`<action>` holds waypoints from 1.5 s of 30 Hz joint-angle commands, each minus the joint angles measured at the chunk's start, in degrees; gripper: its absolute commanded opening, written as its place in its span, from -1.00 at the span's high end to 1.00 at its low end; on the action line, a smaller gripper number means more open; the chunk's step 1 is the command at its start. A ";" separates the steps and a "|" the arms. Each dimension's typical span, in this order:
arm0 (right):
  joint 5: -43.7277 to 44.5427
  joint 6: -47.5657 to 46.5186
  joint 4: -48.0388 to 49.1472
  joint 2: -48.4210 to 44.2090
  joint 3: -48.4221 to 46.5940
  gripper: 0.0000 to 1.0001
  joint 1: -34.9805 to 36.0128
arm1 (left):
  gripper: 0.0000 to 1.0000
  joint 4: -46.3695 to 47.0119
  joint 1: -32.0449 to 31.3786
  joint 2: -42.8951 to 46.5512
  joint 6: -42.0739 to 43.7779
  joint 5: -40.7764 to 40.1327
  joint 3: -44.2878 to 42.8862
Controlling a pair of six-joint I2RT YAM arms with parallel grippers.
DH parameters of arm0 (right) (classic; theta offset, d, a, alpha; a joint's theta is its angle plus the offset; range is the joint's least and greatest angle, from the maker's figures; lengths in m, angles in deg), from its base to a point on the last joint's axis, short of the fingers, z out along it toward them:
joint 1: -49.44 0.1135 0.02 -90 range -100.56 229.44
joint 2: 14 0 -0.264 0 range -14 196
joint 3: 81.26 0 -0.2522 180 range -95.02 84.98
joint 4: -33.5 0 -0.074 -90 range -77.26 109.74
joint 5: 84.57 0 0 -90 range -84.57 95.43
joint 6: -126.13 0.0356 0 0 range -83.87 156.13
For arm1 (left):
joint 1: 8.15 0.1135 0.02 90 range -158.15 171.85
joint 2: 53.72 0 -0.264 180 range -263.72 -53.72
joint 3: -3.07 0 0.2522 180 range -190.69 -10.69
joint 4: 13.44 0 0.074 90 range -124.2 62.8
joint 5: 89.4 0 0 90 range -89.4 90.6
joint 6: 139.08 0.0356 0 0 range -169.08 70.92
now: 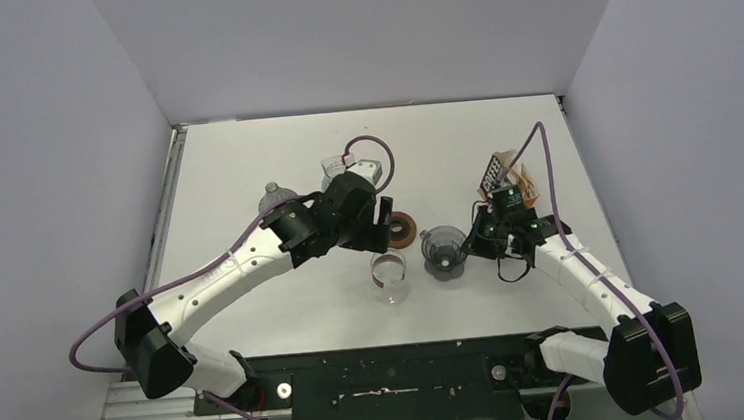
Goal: Place the coffee filter in the dripper
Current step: Pick up the coffee dripper from the center of the board.
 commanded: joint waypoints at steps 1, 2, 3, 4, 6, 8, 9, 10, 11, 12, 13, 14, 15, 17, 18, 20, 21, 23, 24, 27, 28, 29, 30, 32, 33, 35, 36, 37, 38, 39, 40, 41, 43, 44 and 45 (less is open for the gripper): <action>1.18 -1.20 -2.23 -3.89 -6.39 1.00 -0.32 | -0.40 -0.78 0.55 3.03 2.37 -2.65 -3.82; 1.27 -1.55 -2.92 -4.19 -7.51 1.00 -0.30 | -0.42 -0.92 0.94 3.60 2.85 -2.93 -3.94; 1.36 -1.92 -3.70 -4.49 -9.10 1.00 -0.26 | -0.44 -1.04 1.51 4.11 3.24 -3.01 -4.09; 1.44 -2.38 -4.38 -4.72 -10.29 1.00 -0.31 | -0.46 -1.13 2.20 4.61 3.56 -2.95 -4.07; 1.34 -3.24 -5.60 -5.12 -12.71 1.00 -0.26 | -0.48 -1.22 4.12 5.66 4.15 -2.23 -3.86; 0.80 -4.03 -6.65 -5.20 -15.20 1.00 -0.25 | -0.51 -0.95 6.73 6.85 4.82 -0.78 -3.22; 0.46 -4.47 -7.20 -5.13 -16.39 1.00 -0.21 | -0.53 -0.77 8.29 7.48 5.08 -0.02 -2.76; -0.17 -4.91 -7.68 -4.97 -17.72 1.00 -0.23 | -0.55 -0.54 9.78 8.17 5.34 0.72 -2.28; -0.85 -5.44 -8.11 -4.72 -18.93 1.00 -0.23 | -0.57 -0.19 11.37 8.84 5.65 1.31 -1.67; -1.46 -5.79 -8.55 -4.53 -20.12 1.00 -0.16 | -0.59 0.03 12.63 9.50 6.02 1.78 -1.37; -2.01 -6.18 -9.01 -4.28 -21.27 1.00 -0.10 | -0.61 0.35 13.92 10.21 6.51 2.22 -1.00; -2.80 -6.65 -9.39 -3.97 -22.34 1.00 -0.02 | -0.63 0.46 15.07 10.73 6.89 2.52 -0.77; -4.01 -7.18 -9.60 -3.63 -23.33 1.00 0.08 | -0.65 0.55 16.07 11.38 7.29 2.66 -0.61; -6.87 -8.05 -10.27 -2.92 -25.17 1.00 0.44 | -0.68 0.68 18.13 12.32 8.07 2.87 -0.41; -7.63 -8.36 -10.50 -2.54 -25.96 1.00 0.80 | -0.70 0.73 18.79 12.76 8.47 2.83 -0.11; -9.50 -9.05 -11.15 -1.85 -27.48 1.00 2.00 | -0.73 0.83 19.86 13.49 8.77 2.43 0.49; -9.82 -9.23 -11.62 -1.49 -28.23 1.00 2.81 | -0.74 0.89 20.25 13.89 8.85 2.23 0.89; -10.44 -9.75 -12.38 -0.97 -29.68 1.00 4.79 | -0.85 0.99 20.70 14.45 8.93 1.54 1.56; -10.93 -10.02 -12.51 -0.69 -30.41 1.00 5.90 | -0.91 0.91 20.77 14.69 8.93 1.14 1.85; -12.68 -10.47 -13.03 -0.08 -31.46 1.00 8.72 | -0.95 0.91 20.78 15.08 9.12 0.90 2.52; -13.65 -10.51 -13.08 0.01 -31.53 1.00 9.05 | -0.95 0.95 20.78 15.28 9.12 0.86 2.65; -14.54 -10.46 -13.16 0.03 -31.53 1.00 9.33 | -0.95 0.93 20.80 15.45 9.12 0.89 2.89; -15.42 -10.46 -13.18 0.03 -31.53 1.00 9.52 | -0.95 1.02 20.78 15.58 9.12 0.86 3.16; -16.48 -10.35 -13.31 -0.06 -31.45 1.00 9.95 | -0.95 1.04 20.78 15.99 9.19 0.81 3.38; -17.51 -10.37 -13.35 -0.06 -31.38 1.00 10.26 | -0.95 0.98 20.82 16.11 9.26 0.64 3.48; -19.00 -10.15 -13.00 0.02 -31.01 1.00 10.99 | -0.95 0.80 20.79 16.29 9.41 0.30 3.66; -19.23 -9.84 -12.57 0.07 -30.70 1.00 11.51 | -0.95 0.74 20.79 16.38 9.45 0.10 3.67; -19.30 -9.58 -12.39 0.11 -30.40 1.00 12.00 | -0.95 0.63 20.78 16.48 9.55 -0.12 3.67; -19.29 -9.23 -12.23 0.26 -30.18 1.00 12.52 | -0.95 0.46 20.78 16.61 9.69 -0.32 3.61; -19.20 -9.02 -12.13 0.49 -29.86 1.00 13.11 | -0.95 0.41 20.82 16.77 9.79 -0.52 3.52; -19.09 -8.71 -11.86 0.66 -29.71 1.00 13.74 | -0.95 0.24 20.78 16.93 9.82 -0.68 3.43; -18.77 -8.44 -11.66 0.86 -29.63 1.00 14.32 | -0.95 0.17 20.78 17.15 9.89 -0.74 3.48; -17.78 -7.95 -11.43 1.36 -29.52 1.00 15.99 | -0.95 0.09 20.78 17.49 9.89 -0.73 3.50; -17.21 -7.79 -11.01 1.55 -29.45 1.00 16.78 | -0.95 -0.04 20.78 17.63 9.96 -0.83 3.50; -16.65 -7.66 -10.72 1.71 -29.30 1.00 17.67 | -0.95 -0.16 20.78 17.78 9.92 -0.84 3.43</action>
